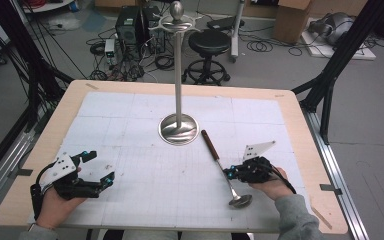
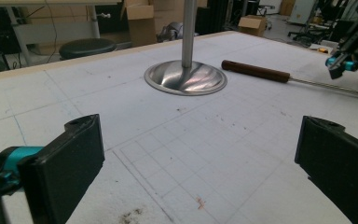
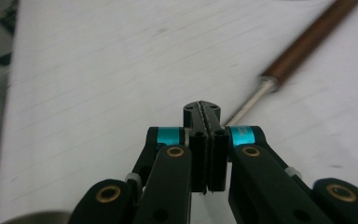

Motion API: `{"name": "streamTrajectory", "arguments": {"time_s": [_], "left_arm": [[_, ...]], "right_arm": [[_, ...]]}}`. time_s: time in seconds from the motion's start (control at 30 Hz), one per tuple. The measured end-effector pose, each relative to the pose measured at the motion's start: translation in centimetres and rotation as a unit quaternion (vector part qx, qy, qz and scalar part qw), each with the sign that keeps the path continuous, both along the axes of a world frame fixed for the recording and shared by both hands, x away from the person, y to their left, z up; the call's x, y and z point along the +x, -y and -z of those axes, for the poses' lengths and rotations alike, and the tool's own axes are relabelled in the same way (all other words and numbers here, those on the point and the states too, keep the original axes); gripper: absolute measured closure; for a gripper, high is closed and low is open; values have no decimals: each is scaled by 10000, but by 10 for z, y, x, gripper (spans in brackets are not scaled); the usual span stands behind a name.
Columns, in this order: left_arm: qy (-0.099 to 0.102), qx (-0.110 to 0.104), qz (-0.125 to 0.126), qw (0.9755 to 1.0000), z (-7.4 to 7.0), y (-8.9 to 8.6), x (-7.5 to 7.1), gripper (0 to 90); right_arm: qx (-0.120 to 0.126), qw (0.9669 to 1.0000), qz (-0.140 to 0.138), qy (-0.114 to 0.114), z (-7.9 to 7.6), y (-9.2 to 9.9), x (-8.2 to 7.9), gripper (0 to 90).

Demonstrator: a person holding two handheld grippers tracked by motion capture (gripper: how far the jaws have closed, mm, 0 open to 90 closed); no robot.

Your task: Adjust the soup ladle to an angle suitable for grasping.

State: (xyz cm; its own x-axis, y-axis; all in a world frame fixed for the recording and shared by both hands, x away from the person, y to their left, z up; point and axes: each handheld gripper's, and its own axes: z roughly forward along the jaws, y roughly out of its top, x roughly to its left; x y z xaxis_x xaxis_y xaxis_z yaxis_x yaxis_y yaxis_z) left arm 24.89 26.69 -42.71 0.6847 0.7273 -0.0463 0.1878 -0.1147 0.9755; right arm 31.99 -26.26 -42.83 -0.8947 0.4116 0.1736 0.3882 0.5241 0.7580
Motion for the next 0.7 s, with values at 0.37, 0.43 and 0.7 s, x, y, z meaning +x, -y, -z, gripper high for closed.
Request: {"name": "streamTrajectory", "arguments": {"time_s": [0.37, 0.43, 0.7], "left_arm": [[-4, -3, -85, 10000, 1, -6, -5, 17], [-11, -25, -95, 10000, 1, -7, -7, 18], [-32, -32, -119, 9999, 2, -8, -9, 18]], "right_arm": [[-169, 9976, 669, 104, 18, 4, 29, 900], [-106, 9975, 684, 148, 18, 5, 33, 900], [-129, 9977, 656, 114, 21, -8, 43, 900]]}}
